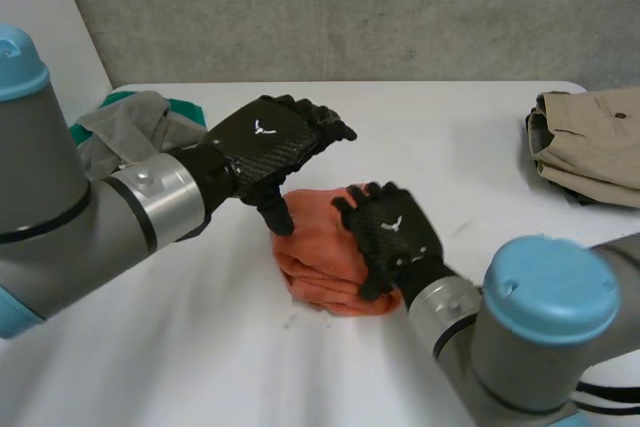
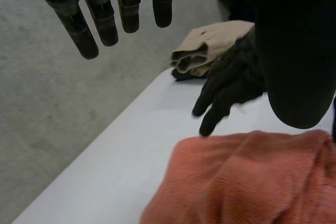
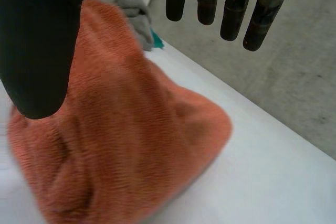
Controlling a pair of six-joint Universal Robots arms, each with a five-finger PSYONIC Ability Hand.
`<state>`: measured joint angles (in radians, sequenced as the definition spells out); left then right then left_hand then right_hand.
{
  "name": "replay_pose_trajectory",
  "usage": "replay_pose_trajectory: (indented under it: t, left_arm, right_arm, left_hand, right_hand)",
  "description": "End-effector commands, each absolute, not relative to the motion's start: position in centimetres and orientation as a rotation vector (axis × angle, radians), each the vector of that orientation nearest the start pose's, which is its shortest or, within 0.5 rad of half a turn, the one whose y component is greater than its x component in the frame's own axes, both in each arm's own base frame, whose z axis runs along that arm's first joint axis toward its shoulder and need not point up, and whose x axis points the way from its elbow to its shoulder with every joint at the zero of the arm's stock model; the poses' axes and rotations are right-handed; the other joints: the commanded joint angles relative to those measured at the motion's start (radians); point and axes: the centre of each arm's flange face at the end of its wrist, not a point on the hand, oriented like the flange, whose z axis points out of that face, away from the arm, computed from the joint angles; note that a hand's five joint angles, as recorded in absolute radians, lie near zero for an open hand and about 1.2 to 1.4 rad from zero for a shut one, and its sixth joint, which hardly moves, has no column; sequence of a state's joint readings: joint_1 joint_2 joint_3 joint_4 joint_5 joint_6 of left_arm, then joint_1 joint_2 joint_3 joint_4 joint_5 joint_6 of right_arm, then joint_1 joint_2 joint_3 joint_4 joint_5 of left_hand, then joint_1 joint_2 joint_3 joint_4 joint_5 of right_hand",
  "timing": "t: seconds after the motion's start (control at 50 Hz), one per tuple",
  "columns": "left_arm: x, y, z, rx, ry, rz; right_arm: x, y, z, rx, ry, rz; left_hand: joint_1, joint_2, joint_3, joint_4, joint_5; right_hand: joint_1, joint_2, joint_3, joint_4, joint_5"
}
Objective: Fold the laundry.
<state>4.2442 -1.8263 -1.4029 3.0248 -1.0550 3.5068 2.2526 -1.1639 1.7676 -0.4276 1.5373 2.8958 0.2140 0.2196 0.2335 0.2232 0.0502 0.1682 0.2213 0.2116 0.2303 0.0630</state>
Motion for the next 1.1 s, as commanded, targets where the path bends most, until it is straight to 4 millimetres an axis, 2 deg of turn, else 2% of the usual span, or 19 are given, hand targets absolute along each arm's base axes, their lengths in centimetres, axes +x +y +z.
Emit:
replay_pose_trajectory:
  t: [0.02,0.12,0.34,0.4,0.42,0.5,0.58,0.64,0.7,0.78,0.88,0.96,1.04,1.1]
  left_arm:
    - [-30.7,-22.0,26.8,1.7,2.346,-2.19]
    - [-30.8,-22.0,26.5,1.704,2.356,-2.18]
    - [-30.7,-22.1,26.4,1.698,2.36,-2.178]
    - [-30.7,-22.1,26.5,1.698,2.358,-2.18]
    - [-30.8,-22.0,26.5,1.7,2.358,-2.18]
    - [-30.8,-22.0,26.4,1.703,2.361,-2.176]
    - [-30.8,-21.9,26.5,1.703,2.359,-2.178]
    - [-30.7,-21.9,26.6,1.7,2.356,-2.182]
    - [-30.7,-21.9,26.7,1.699,2.35,-2.188]
    - [-30.6,-21.8,27.1,1.693,2.335,-2.204]
    - [-30.1,-21.8,28.3,1.666,2.293,-2.247]
    - [-29.5,-22.0,29.3,1.626,2.259,-2.287]
    - [-29.1,-22.2,30.2,1.579,2.252,-2.332]
    - [-29.0,-22.3,30.5,1.542,2.28,-2.358]
  right_arm:
    - [33.7,-18.8,11.4,-1.12,1.963,-1.808]
    - [34.2,-19.8,10.2,-1.146,1.979,-1.864]
    - [35.7,-21.5,10.4,-1.138,1.93,-1.928]
    - [36.0,-21.7,10.2,-1.141,1.92,-1.927]
    - [36.2,-21.9,10.3,-1.138,1.914,-1.929]
    - [36.6,-22.3,10.7,-1.128,1.892,-1.946]
    - [37.1,-22.6,11.0,-1.129,1.854,-1.948]
    - [37.6,-22.8,11.4,-1.138,1.808,-1.947]
    - [38.0,-23.0,12.0,-1.135,1.77,-1.958]
    - [38.1,-24.9,13.5,-1.109,1.733,-2.036]
    - [36.1,-30.4,16.6,-1.044,1.708,-2.208]
    - [35.2,-33.3,19.2,-1.065,1.598,-2.3]
    - [34.2,-35.4,21.0,-1.055,1.536,-2.359]
    - [33.5,-36.1,21.1,-1.042,1.566,-2.37]
  left_hand:
    - [0.029,0.023,0.009,0.02,0.018]
    - [0.032,0.026,0.012,0.023,0.021]
    - [0.038,0.032,0.018,0.028,0.027]
    - [0.038,0.032,0.018,0.028,0.027]
    - [0.038,0.032,0.018,0.028,0.027]
    - [0.038,0.032,0.018,0.028,0.027]
    - [0.038,0.032,0.018,0.028,0.027]
    - [0.038,0.032,0.018,0.028,0.027]
    - [0.041,0.035,0.021,0.031,0.03]
    - [0.041,0.035,0.021,0.031,0.03]
    - [0.049,0.044,0.03,0.04,0.039]
    - [0.055,0.05,0.036,0.046,0.045]
    - [0.058,0.053,0.039,0.049,0.048]
    - [0.058,0.053,0.039,0.049,0.048]
  right_hand:
    - [0.006,-0.047,-0.037,-0.056,-0.063]
    - [0.006,-0.047,-0.037,-0.056,-0.063]
    - [0.006,-0.047,-0.037,-0.056,-0.063]
    - [0.189,0.136,0.146,0.127,0.12]
    - [0.367,0.314,0.324,0.305,0.298]
    - [0.758,0.705,0.715,0.696,0.689]
    - [1.031,0.978,0.988,0.969,0.962]
    - [1.211,1.158,1.167,1.149,1.141]
    - [1.228,1.175,1.185,1.166,1.159]
    - [1.228,1.175,1.185,1.166,1.159]
    - [1.228,1.175,1.185,1.166,1.159]
    - [1.228,1.175,1.185,1.166,1.159]
    - [1.228,1.175,1.185,1.166,1.159]
    - [1.228,1.175,1.185,1.166,1.159]
